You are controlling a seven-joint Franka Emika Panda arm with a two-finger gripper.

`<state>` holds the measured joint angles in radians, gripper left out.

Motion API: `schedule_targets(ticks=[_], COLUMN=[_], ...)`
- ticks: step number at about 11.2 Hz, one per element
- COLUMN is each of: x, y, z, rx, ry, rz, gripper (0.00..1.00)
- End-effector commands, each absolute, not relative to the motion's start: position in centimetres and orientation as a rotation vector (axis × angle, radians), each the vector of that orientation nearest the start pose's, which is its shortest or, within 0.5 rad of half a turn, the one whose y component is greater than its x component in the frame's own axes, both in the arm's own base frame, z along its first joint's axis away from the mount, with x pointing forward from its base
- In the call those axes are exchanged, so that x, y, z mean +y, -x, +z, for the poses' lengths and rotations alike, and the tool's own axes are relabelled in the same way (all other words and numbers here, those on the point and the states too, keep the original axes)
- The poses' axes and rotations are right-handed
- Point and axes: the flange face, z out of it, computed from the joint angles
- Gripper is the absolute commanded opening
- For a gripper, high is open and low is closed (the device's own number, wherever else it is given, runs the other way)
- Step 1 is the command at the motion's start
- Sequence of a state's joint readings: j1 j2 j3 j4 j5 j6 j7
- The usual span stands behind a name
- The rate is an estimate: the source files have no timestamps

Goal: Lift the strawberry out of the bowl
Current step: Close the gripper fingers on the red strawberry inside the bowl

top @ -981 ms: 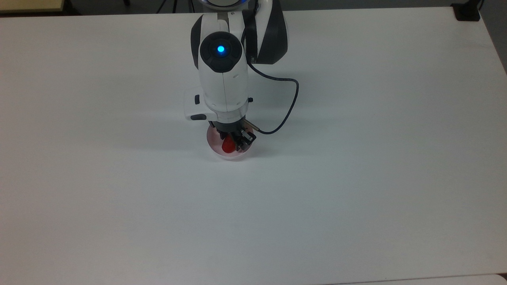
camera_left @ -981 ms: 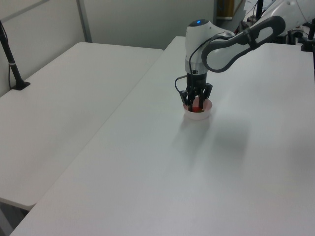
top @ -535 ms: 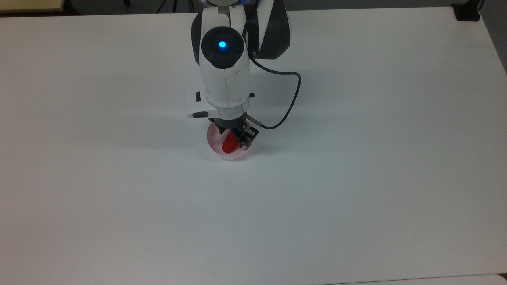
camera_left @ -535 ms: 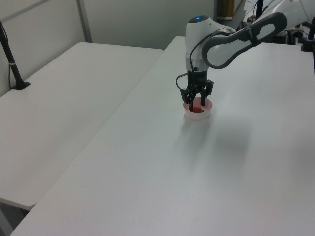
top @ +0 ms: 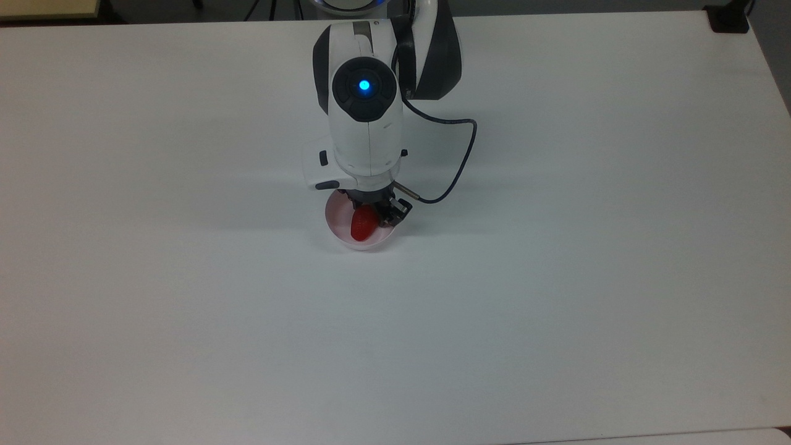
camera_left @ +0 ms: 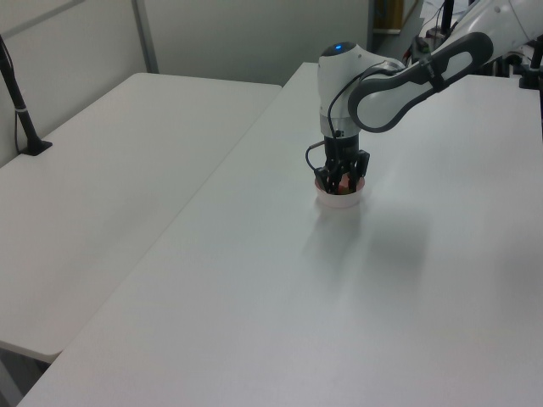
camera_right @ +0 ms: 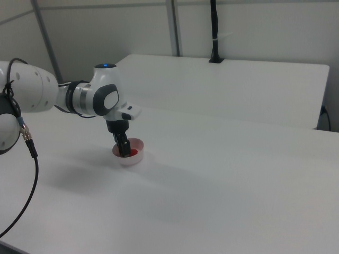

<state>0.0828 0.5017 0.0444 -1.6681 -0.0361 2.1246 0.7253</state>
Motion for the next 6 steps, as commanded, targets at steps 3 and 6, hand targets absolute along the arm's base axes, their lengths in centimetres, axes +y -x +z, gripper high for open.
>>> schedule_targets(ticks=[3,6], x=[7.3,7.3], y=[-66.4,-66.7], z=[32.9,34.7], rx=[0.871,0.853], ry=[3.055,3.05], rz=[0.036,-0.005], gripper=[0.49,0.49])
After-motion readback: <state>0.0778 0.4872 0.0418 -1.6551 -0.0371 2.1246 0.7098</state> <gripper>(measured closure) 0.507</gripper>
